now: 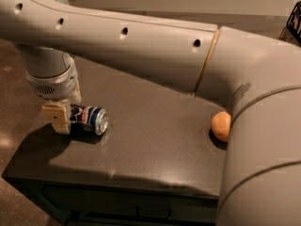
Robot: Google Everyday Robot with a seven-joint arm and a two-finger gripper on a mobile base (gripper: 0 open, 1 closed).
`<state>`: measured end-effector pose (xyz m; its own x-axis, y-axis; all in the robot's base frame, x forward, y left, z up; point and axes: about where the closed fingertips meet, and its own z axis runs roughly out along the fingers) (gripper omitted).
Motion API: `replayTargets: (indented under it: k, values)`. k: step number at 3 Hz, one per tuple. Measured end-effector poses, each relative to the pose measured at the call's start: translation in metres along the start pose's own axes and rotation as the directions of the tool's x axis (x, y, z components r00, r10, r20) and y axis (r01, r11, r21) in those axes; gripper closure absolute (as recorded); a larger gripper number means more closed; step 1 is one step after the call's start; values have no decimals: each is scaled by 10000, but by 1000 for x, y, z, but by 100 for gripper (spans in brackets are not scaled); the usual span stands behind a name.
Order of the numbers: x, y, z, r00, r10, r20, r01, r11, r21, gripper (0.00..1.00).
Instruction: Place pepsi can upright
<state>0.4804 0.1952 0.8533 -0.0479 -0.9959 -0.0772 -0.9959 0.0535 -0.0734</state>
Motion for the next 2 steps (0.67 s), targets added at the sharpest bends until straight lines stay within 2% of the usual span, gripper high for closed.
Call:
replayTargets:
  k: [1, 2]
  values:
    - [4, -3, -1, 10000, -21, 2, 21, 10000, -9, 62]
    - [5, -6, -15, 9952, -248, 943, 286, 9988, -395, 85]
